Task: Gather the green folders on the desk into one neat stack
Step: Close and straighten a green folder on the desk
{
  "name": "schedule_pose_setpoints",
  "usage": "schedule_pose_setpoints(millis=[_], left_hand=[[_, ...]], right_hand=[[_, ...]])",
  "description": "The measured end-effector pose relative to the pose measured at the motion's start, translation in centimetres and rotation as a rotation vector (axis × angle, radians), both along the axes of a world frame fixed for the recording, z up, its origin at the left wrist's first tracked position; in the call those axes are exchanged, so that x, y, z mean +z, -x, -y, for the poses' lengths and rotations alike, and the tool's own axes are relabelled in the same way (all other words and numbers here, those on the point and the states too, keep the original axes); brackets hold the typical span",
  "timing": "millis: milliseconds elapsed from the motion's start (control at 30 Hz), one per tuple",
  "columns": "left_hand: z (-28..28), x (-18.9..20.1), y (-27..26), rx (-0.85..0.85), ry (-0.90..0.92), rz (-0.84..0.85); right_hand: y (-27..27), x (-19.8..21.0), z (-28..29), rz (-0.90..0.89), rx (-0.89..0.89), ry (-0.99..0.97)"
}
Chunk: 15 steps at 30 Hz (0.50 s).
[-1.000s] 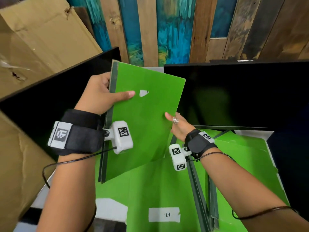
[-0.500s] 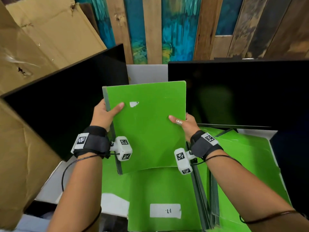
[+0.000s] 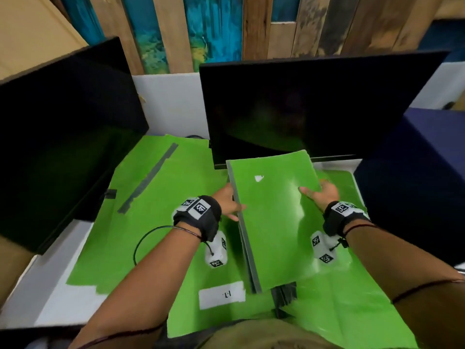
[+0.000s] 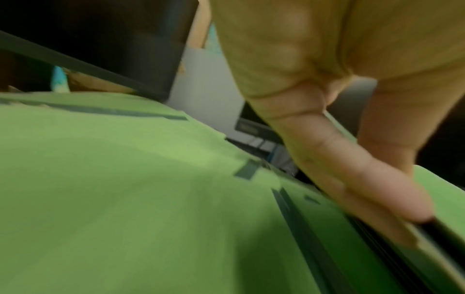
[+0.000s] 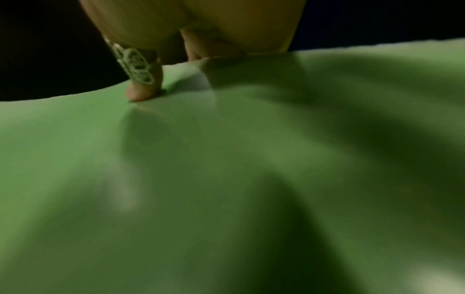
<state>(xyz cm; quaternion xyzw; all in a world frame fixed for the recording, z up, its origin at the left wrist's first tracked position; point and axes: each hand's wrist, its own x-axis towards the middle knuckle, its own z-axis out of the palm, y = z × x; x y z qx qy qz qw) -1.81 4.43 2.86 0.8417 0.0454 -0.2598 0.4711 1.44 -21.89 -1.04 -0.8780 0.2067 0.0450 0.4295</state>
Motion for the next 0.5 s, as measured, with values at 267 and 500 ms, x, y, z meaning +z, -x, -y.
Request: schedule_pose_setpoints(millis=[267, 500], left_hand=[[8.3, -5.1, 0.5, -0.169, -0.180, 0.070], [6.6, -6.5, -1.1, -0.376, -0.529, 0.264]], right_hand=[[2.1, -3.2, 4.7, -0.153, -0.092, 0.274], [3.7, -3.7, -1.7, -0.023, 0.303, 0.409]])
